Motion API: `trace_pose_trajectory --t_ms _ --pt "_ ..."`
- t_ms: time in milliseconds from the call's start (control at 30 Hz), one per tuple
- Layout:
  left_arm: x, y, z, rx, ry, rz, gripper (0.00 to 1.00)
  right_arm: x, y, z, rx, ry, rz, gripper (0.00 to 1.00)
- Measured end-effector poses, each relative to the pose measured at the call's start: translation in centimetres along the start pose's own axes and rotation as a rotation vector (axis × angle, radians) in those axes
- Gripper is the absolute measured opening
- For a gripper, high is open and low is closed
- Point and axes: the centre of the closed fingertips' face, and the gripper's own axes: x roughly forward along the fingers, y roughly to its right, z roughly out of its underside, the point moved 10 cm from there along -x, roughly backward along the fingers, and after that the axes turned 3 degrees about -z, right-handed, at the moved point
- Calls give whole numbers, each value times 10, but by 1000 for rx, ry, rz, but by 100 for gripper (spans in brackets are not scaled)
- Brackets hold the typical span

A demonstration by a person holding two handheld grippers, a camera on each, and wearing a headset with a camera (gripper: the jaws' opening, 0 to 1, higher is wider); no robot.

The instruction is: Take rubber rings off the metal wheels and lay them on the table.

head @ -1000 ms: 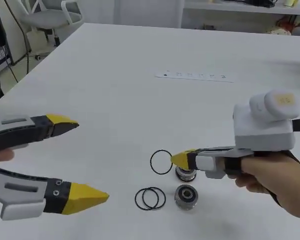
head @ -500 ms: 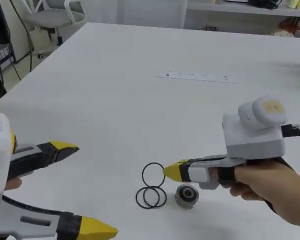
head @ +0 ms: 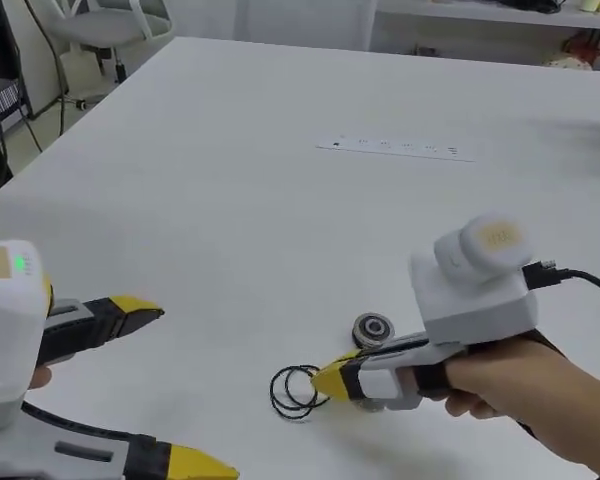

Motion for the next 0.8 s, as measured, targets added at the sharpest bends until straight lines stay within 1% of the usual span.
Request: trace_pose_trajectory --t_ms 167,300,433,600,800 --pt "0 1 1 -3 -3 -1 96 1 0 1 -28 -11 9 0" --pt "0 1 1 -6 -5 -1 95 1 1 1 -64 -22 31 7" --pt "0 1 1 -2 -8 -1 95 -1 3 -1 -95 -19 47 9" --pt "0 0 1 2 -10 -6 95 -8 6 -6 -110 3 71 10" --pt "-1 -1 0 3 -11 -10 94 -17 11 -13 -109 57 95 12"
